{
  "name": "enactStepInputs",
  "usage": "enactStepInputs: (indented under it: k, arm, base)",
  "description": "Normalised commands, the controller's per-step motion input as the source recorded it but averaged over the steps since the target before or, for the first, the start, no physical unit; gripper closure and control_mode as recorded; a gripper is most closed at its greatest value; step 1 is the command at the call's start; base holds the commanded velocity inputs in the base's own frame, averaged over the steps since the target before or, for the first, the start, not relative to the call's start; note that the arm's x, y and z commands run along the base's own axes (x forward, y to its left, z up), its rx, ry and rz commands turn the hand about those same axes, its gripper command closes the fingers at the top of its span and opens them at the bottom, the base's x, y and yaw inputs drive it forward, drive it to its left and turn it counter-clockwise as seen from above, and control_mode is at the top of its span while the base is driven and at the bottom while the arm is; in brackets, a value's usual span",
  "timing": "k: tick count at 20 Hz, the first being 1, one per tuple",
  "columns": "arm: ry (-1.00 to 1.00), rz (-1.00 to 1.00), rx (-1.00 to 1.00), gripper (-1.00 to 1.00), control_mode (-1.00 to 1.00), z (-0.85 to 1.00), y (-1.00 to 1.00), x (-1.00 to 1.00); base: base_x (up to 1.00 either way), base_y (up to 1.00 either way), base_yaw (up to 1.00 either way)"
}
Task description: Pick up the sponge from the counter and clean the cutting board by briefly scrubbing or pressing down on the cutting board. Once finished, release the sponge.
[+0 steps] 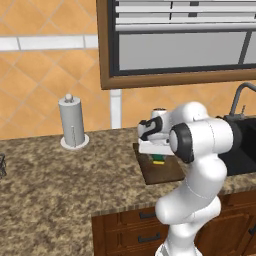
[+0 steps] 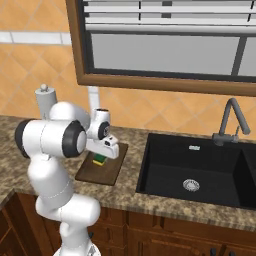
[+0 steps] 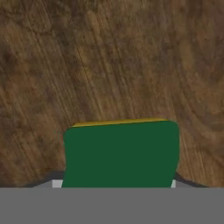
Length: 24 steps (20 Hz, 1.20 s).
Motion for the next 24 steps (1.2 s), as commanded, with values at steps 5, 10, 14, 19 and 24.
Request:
enactStepInputs:
  k: [5, 10, 14, 19, 24]
  arm:
    - [-0.01, 0.00, 0.02, 1.00, -1.00, -0.01, -0.52, 0.31]
    - [0.00, -0.01, 0.00, 1.00, -1.00, 0.00, -0.13, 0.79]
    - [0.00, 0.00, 0.00, 1.00, -1.00, 0.00, -0.26, 0.72]
    - [-0.02, 0.00, 0.00, 1.00, -1.00, -0.07, -0.45, 0.57]
    - [0.00, 0.00, 0.00, 1.00, -1.00, -0.17, -0.13, 0.59]
  base:
    - [0.00, 0.00, 0.00]
    - [0.00, 0.00, 0.00]
    - [0.00, 0.00, 0.00]
    - [0.00, 0.00, 0.00]
    - [0.00, 0.00, 0.00]
